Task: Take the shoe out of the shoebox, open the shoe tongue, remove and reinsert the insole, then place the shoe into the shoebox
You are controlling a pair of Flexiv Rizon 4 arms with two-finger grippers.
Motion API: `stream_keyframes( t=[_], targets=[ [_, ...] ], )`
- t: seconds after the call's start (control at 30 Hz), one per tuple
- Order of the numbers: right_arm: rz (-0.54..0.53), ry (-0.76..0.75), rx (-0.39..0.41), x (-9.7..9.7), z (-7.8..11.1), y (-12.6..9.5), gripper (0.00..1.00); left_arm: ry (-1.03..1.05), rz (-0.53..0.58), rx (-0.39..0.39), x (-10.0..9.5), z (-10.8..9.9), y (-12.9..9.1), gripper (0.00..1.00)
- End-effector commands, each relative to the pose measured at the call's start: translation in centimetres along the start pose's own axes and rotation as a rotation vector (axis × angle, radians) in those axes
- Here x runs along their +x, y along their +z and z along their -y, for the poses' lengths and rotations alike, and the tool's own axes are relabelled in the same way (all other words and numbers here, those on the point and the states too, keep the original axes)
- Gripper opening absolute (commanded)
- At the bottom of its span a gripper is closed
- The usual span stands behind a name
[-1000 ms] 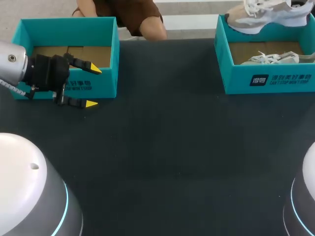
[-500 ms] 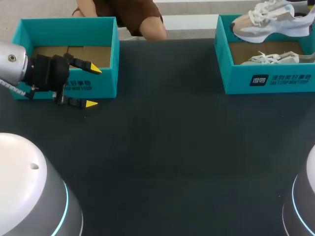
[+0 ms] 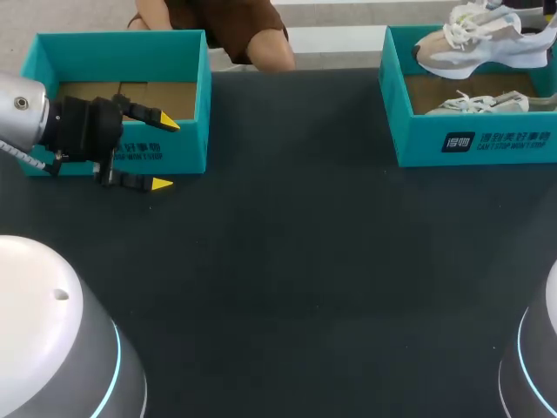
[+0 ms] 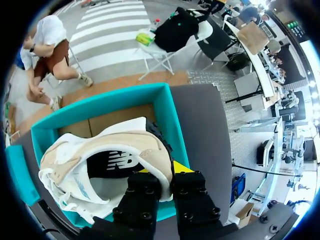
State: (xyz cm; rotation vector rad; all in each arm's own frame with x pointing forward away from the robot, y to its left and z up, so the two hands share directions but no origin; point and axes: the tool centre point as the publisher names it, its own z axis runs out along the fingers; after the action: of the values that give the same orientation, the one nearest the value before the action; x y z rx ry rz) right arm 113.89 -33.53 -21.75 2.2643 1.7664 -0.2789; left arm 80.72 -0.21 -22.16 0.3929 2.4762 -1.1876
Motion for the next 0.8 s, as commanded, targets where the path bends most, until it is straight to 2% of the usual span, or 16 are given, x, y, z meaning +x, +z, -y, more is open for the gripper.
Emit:
stream_keyframes(
  t=[0.03, 0.33, 0.57, 0.8],
  targets=[
    [0.003, -0.002, 0.026, 0.4, -1.1, 1.2, 0.00, 0.001, 0.000, -0.002, 0.1, 0.0, 0.0, 1.00],
    [-0.002, -0.011, 0.028, 1.5, -1.6, 2.9, 0.00, 0.001, 0.000, -0.002, 0.1, 0.0, 0.0, 1.00],
    [-0.007, -0.002, 0.027, 2.8, -1.3, 3.9, 0.00, 0.001, 0.000, -0.002, 0.1, 0.0, 0.0, 1.00],
    [-0.011, 0.028, 0.061, 3.8, -0.8, 5.6, 0.00, 0.001, 0.000, -0.002, 0.1, 0.0, 0.0, 1.00]
  ],
)
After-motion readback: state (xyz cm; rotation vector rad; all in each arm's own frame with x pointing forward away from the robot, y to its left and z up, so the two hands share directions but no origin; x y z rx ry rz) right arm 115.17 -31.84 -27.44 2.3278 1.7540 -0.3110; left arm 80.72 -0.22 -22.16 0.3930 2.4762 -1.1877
